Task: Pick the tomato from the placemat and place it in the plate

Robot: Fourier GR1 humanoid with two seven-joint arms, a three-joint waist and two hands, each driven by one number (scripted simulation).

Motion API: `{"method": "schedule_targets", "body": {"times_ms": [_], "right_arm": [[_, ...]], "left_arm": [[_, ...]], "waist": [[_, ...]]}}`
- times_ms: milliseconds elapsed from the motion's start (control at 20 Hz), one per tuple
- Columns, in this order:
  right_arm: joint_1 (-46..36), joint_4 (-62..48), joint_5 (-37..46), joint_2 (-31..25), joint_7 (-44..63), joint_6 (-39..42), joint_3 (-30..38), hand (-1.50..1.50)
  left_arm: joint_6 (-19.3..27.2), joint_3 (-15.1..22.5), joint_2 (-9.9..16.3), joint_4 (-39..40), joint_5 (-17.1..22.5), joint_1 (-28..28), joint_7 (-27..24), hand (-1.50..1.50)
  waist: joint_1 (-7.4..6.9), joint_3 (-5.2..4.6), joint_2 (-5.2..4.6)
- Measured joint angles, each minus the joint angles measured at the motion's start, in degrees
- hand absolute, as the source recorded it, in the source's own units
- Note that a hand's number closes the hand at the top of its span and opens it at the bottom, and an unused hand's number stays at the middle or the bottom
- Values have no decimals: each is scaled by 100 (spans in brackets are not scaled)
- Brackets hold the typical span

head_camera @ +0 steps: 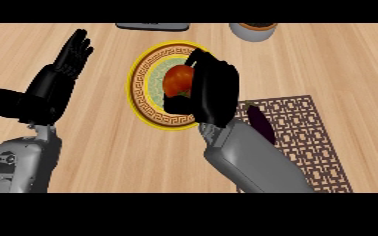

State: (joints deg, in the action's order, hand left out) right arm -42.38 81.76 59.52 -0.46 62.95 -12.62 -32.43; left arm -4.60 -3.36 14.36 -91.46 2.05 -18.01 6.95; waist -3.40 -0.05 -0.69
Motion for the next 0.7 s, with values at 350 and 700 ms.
{"method": "schedule_targets", "body": {"times_ms": [350, 700], "right_arm": [[-1040, -2057, -762, 7, -322, -700, 304, 150], [-1463, -3458, -1658, 18, -565, -1650, 450, -150]], "left_arm": [[-1, 37, -35, 87, -31, -198, 74, 0], [-108, 39, -24, 127, 17, -267, 29, 0]], "waist": [[-86, 0, -34], [-229, 3, -78]]}}
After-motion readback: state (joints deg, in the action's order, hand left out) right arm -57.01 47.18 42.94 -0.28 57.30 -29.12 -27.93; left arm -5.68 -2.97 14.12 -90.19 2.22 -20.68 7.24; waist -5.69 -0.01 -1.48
